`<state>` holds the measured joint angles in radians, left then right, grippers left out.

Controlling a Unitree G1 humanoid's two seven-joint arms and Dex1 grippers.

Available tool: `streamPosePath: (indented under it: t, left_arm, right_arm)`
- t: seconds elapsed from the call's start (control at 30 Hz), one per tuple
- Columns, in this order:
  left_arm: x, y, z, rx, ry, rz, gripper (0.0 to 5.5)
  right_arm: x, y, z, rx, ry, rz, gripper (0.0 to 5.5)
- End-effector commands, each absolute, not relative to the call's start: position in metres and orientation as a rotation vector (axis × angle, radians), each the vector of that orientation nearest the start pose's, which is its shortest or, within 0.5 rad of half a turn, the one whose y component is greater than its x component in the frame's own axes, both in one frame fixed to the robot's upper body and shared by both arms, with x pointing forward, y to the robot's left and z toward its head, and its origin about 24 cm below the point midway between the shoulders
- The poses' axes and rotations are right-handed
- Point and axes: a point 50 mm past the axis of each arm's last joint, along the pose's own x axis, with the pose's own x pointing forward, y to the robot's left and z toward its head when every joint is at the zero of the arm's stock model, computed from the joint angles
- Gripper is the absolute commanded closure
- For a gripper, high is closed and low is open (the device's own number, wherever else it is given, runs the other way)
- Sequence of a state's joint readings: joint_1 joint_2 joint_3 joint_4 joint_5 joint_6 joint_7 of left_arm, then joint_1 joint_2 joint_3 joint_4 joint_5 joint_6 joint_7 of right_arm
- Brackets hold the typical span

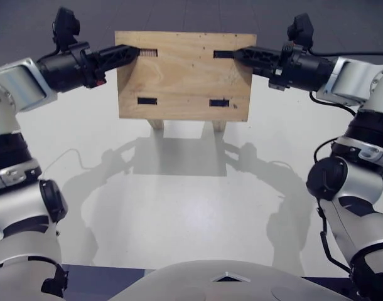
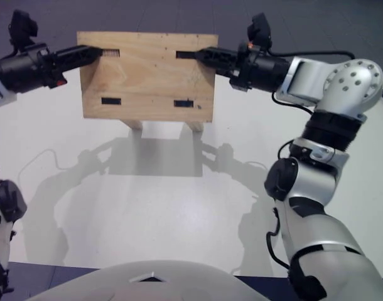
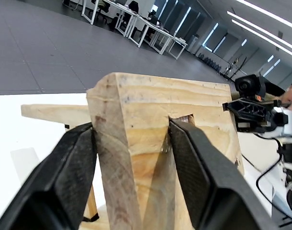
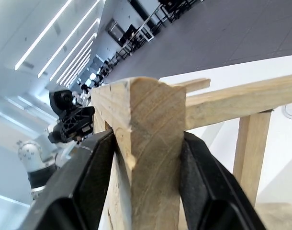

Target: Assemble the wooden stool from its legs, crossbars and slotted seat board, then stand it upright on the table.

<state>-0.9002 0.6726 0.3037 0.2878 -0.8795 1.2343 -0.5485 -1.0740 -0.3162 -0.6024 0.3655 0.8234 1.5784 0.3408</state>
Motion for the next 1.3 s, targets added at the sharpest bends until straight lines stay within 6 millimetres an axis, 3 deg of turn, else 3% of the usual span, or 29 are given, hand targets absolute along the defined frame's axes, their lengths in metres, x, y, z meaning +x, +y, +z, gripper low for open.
streamPosePath:
  t: [0.03,0.1,0.17,0.33,0.5,0.63,0.73,0.8,0.83,0.87,0.93,1.0,1.07,1.17,1.3]
  left_arm:
    - [0.384,0.165,0.257,-0.688,0.387,-0.738,3.15]
    - [0.396,0.162,0.248,-0.717,0.363,-0.669,3.17]
    - [0.404,0.157,0.236,-0.686,0.345,-0.628,3.19]
    - [0.415,0.155,0.213,-0.682,0.271,-0.56,2.24]
    - [0.417,0.16,0.23,-0.689,0.059,-0.656,1.37]
    - [0.409,0.179,0.24,-0.467,-0.155,-0.707,0.64]
    - [0.387,0.195,0.252,-0.322,-0.31,-0.716,0.19]
    - [0.371,0.209,0.262,-0.167,-0.407,-0.59,0.1]
    - [0.362,0.222,0.271,-0.058,-0.481,-0.444,0.1]
    - [0.353,0.237,0.279,0.044,-0.553,-0.267,0.1]
    - [0.33,0.268,0.286,0.133,-0.656,0.071,0.1]
    - [0.31,0.287,0.271,0.215,-0.648,0.274,0.1]
    - [0.302,0.301,0.226,0.22,-0.5,0.417,0.1]
    - [0.291,0.301,0.166,0.12,-0.341,0.504,0.1]
    - [0.291,0.295,0.126,0.066,-0.218,0.565,0.1]
  right_arm:
    - [0.389,-0.108,0.249,1.069,0.585,0.56,3.61]
    - [0.397,-0.104,0.245,1.121,0.588,0.487,3.61]
    - [0.403,-0.103,0.234,1.139,0.595,0.397,3.12]
    - [0.413,-0.103,0.224,1.203,0.53,0.374,2.36]
    - [0.414,-0.124,0.237,1.229,0.351,0.487,1.52]
    - [0.401,-0.143,0.241,1.15,0.257,0.573,0.82]
    - [0.38,-0.158,0.24,1.054,0.16,0.571,0.39]
    - [0.362,-0.17,0.251,0.946,-0.013,0.527,0.13]
    - [0.352,-0.183,0.259,0.806,-0.137,0.419,0.13]
    - [0.34,-0.194,0.269,0.588,-0.281,0.281,0.13]
    - [0.32,-0.195,0.276,0.114,-0.505,0.115,0.13]
    - [0.318,-0.196,0.255,-0.158,-0.555,-0.019,0.13]
    - [0.319,-0.21,0.213,-0.246,-0.448,-0.151,0.13]
    - [0.314,-0.219,0.166,-0.347,-0.352,-0.271,0.13]
    - [0.314,-0.22,0.132,-0.405,-0.299,-0.344,0.13]
